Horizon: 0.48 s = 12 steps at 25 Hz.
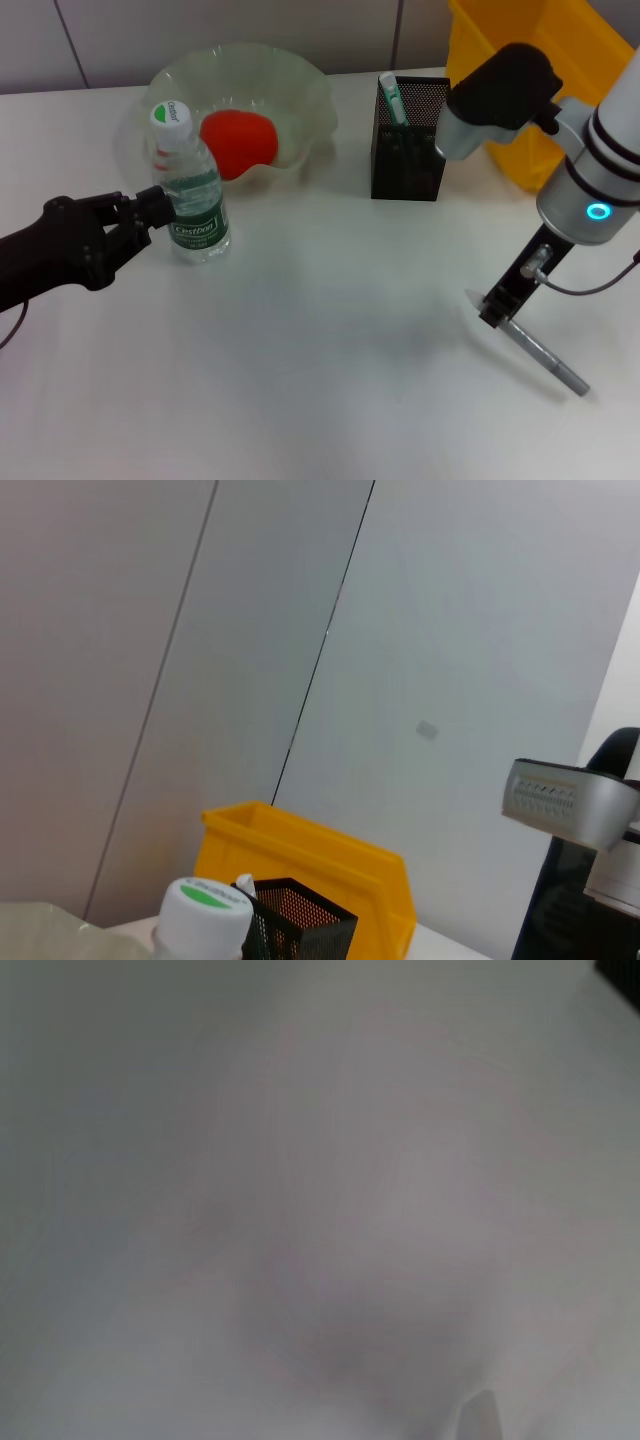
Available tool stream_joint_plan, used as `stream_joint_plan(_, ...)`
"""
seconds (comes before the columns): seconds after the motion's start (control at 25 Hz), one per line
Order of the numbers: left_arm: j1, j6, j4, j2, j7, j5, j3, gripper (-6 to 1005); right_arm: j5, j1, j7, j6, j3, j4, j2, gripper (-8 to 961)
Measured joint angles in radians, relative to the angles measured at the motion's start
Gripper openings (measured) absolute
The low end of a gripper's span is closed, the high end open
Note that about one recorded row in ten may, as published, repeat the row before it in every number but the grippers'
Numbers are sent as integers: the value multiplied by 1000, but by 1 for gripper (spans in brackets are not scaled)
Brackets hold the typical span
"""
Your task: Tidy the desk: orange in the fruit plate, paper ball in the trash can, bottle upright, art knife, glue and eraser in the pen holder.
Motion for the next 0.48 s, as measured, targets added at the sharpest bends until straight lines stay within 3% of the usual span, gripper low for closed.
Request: stream_joint_plan(0.48,-8,22,16,4,-5,-19,-48,140,46,-131,-5,-4,-20,-267,-1,137)
